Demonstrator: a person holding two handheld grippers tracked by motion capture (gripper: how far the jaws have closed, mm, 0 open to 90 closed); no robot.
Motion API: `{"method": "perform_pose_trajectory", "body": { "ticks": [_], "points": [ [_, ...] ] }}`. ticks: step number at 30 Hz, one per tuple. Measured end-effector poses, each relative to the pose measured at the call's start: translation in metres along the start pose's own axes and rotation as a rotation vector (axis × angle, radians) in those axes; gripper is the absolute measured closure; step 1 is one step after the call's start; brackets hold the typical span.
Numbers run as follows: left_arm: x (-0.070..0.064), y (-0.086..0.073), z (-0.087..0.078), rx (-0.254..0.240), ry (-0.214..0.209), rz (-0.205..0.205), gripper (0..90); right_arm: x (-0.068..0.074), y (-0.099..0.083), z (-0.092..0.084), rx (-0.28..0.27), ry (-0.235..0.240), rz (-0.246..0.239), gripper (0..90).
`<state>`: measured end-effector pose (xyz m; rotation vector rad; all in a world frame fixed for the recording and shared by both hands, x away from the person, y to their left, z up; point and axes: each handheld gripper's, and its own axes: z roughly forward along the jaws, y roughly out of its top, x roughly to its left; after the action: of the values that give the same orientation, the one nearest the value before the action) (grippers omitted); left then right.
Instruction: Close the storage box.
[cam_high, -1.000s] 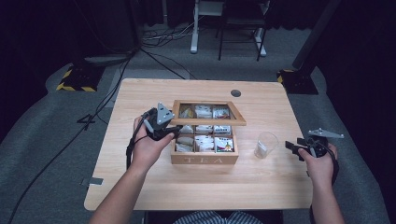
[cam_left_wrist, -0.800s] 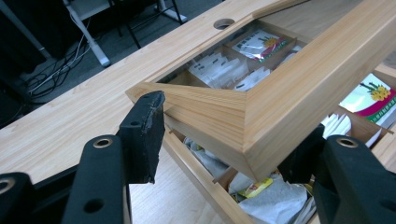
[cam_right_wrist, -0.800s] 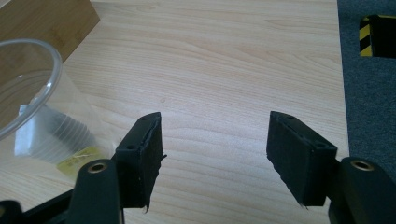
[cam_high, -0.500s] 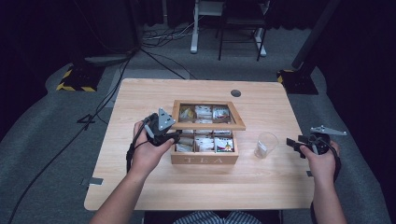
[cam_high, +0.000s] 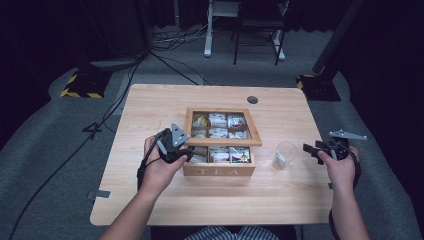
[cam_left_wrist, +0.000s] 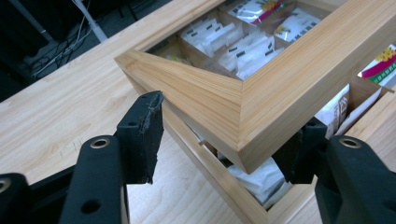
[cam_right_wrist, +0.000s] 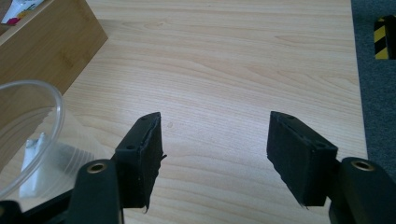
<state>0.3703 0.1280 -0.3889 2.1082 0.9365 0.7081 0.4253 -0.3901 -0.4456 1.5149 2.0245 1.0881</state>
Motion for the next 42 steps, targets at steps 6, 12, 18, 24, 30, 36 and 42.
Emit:
{"method": "perform_pose_trajectory", "body": {
  "ticks": [6, 12, 18, 24, 30, 36, 42],
  "points": [
    [-0.003, -0.005, 0.000, 0.017, 0.001, 0.006, 40.8, 0.003, 0.004, 0.005, 0.000, 0.012, -0.004, 36.7],
    [-0.006, -0.008, 0.002, 0.042, -0.005, 0.010, 41.0, 0.005, 0.006, 0.009, 0.001, 0.020, -0.007, 36.7],
    [-0.007, -0.010, 0.002, 0.058, -0.007, 0.015, 41.2, 0.005, 0.007, 0.012, 0.004, 0.025, -0.005, 36.7],
    [-0.008, -0.010, 0.002, 0.077, -0.013, 0.016, 41.2, 0.005, 0.006, 0.013, 0.011, 0.025, -0.002, 36.7],
    [-0.010, -0.010, 0.004, 0.123, -0.022, 0.019, 41.2, 0.003, 0.005, 0.012, 0.010, 0.022, 0.000, 36.6],
    [-0.010, -0.010, 0.004, 0.151, -0.037, 0.016, 41.2, 0.002, 0.003, 0.013, 0.014, 0.021, 0.004, 36.7],
    [-0.010, -0.011, 0.004, 0.173, -0.051, 0.013, 41.1, 0.002, 0.002, 0.013, 0.018, 0.022, 0.007, 36.7]
  ]
}}
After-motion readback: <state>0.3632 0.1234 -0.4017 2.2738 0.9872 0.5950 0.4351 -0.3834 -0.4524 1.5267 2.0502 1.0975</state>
